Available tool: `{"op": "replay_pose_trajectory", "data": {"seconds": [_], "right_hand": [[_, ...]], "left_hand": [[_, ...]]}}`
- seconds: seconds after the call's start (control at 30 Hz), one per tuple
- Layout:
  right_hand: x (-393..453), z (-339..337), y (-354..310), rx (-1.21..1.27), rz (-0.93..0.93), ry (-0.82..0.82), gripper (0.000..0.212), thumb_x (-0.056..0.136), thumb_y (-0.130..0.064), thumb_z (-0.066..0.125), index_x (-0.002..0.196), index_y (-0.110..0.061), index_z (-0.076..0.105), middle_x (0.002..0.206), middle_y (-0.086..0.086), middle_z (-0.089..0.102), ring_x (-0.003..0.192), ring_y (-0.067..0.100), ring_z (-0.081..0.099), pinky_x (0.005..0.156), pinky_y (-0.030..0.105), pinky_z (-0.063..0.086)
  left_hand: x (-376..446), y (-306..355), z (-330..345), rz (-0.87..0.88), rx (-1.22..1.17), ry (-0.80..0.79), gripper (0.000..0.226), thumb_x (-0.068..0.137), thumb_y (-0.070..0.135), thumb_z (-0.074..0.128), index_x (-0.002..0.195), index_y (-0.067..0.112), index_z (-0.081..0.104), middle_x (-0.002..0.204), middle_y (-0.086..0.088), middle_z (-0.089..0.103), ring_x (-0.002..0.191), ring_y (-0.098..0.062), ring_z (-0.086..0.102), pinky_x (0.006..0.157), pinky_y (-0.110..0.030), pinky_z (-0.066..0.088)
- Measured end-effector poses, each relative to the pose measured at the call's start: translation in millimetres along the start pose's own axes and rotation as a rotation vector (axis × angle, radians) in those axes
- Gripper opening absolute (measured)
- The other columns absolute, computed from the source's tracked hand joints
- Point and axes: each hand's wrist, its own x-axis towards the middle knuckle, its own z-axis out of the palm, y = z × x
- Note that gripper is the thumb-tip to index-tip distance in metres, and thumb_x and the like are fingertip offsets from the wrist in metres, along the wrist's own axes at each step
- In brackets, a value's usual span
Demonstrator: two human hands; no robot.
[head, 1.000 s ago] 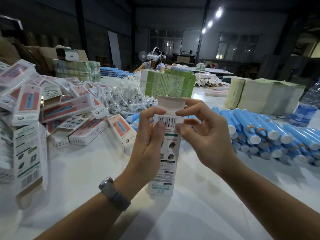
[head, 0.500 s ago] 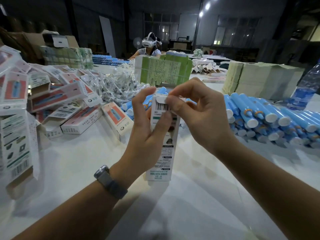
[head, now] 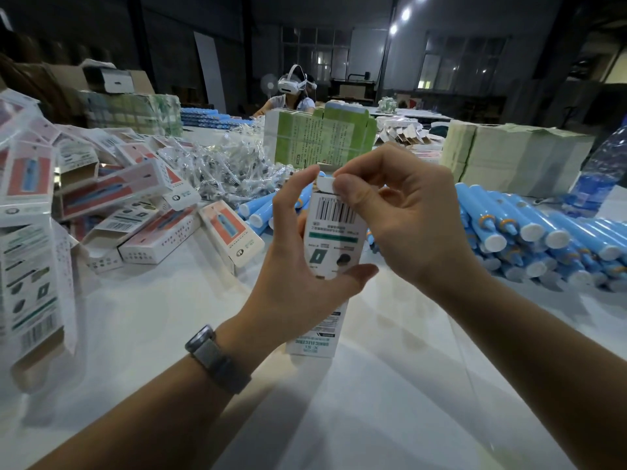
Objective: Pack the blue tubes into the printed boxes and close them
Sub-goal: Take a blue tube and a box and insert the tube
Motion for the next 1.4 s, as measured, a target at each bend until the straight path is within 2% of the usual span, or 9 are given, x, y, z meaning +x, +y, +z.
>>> {"op": "replay_pose_trajectory", "data": {"seconds": [0.13, 0.43, 0.6, 0.7, 0.87, 0.97, 1.13, 1.2, 1.4], "right_hand": [[5.6, -8.5, -3.7, -0.059, 0.006, -0.074, 0.013, 0.087, -0.015, 0.069, 0.078, -0.024, 0.066, 0.079, -0.007, 0.065, 0.077, 0.01, 0.066, 0.062, 0.016, 0.049], [11.3, -18.3, -8.9, -0.054, 0.011, -0.163, 0.008, 0.082, -0.014, 0.072, 0.075, -0.018, 0.071, 0.074, -0.013, 0.053, 0.074, 0.001, 0.058, 0.057, 0.014, 0.047], [3.4, -10.9, 0.6, -0.042, 0.009, -0.109, 0.014, 0.089, -0.014, 0.071, 0.097, -0.025, 0.074, 0.078, -0.014, 0.055, 0.079, 0.0, 0.059, 0.066, 0.017, 0.051], [0.4, -6.2, 2.3, -0.181, -0.099, -0.078, 0.016, 0.09, -0.014, 0.069, 0.104, -0.018, 0.076, 0.086, 0.001, 0.063, 0.084, 0.008, 0.062, 0.071, 0.013, 0.05], [-3.3, -4.4, -0.5, -0.504, -0.375, -0.057, 0.024, 0.086, -0.017, 0.07, 0.105, -0.004, 0.076, 0.091, 0.009, 0.07, 0.081, 0.025, 0.068, 0.065, 0.039, 0.057], [-2.8, -7.4, -1.9, -0.525, -0.447, -0.073, 0.023, 0.085, -0.015, 0.07, 0.105, -0.003, 0.076, 0.093, 0.01, 0.073, 0.083, 0.029, 0.07, 0.065, 0.043, 0.058], [-3.8, -9.7, -1.0, -0.571, -0.466, -0.097, 0.025, 0.083, -0.012, 0.07, 0.107, -0.006, 0.076, 0.096, 0.009, 0.076, 0.085, 0.032, 0.072, 0.063, 0.046, 0.058], [-4.6, -10.2, 0.3, -0.548, -0.458, -0.087, 0.023, 0.087, -0.012, 0.067, 0.107, -0.007, 0.076, 0.096, 0.009, 0.076, 0.085, 0.031, 0.072, 0.063, 0.045, 0.058], [-11.2, -5.1, 7.2, -0.459, -0.333, -0.049, 0.03, 0.09, -0.01, 0.063, 0.119, -0.01, 0.071, 0.107, 0.004, 0.074, 0.098, 0.024, 0.068, 0.073, 0.045, 0.056]], "left_hand": [[-1.0, 1.0, -2.5, -0.002, -0.022, -0.01, 0.113, 0.071, -0.002, 0.081, 0.132, 0.07, 0.019, 0.109, 0.03, 0.059, 0.098, -0.01, 0.069, 0.072, -0.016, 0.056], [-2.5, 1.2, -0.7, 0.002, -0.014, 0.017, 0.092, 0.072, 0.007, 0.079, 0.12, 0.065, 0.026, 0.104, 0.018, 0.057, 0.089, -0.014, 0.069, 0.07, -0.022, 0.058], [-2.0, -1.4, -0.9, -0.022, -0.048, 0.076, 0.087, 0.075, -0.005, 0.077, 0.116, 0.054, 0.029, 0.101, 0.022, 0.062, 0.086, -0.008, 0.069, 0.07, -0.016, 0.055], [-1.4, -2.9, -1.5, -0.028, -0.089, 0.117, 0.084, 0.073, -0.002, 0.077, 0.111, 0.059, 0.033, 0.099, 0.006, 0.062, 0.082, -0.011, 0.07, 0.068, -0.019, 0.056], [0.2, -4.1, -2.7, -0.026, -0.116, 0.094, 0.087, 0.071, -0.002, 0.076, 0.111, 0.062, 0.033, 0.097, 0.019, 0.063, 0.086, -0.014, 0.07, 0.07, -0.022, 0.057], [0.1, -5.0, -3.6, -0.014, -0.125, 0.08, 0.09, 0.072, -0.003, 0.076, 0.117, 0.062, 0.033, 0.098, 0.018, 0.063, 0.089, -0.017, 0.07, 0.071, -0.023, 0.057], [0.5, -5.5, -4.7, 0.016, -0.112, 0.065, 0.083, 0.072, -0.006, 0.075, 0.12, 0.045, 0.031, 0.099, 0.021, 0.061, 0.093, -0.015, 0.067, 0.074, -0.022, 0.057], [0.2, -6.6, -4.6, 0.008, -0.118, 0.064, 0.078, 0.073, -0.007, 0.074, 0.121, 0.036, 0.032, 0.099, 0.012, 0.061, 0.092, -0.018, 0.068, 0.073, -0.023, 0.057], [1.1, -9.0, -4.9, -0.018, -0.181, 0.082, 0.062, 0.082, -0.003, 0.063, 0.12, 0.036, 0.033, 0.096, 0.01, 0.064, 0.08, -0.013, 0.068, 0.066, -0.024, 0.057]]}}
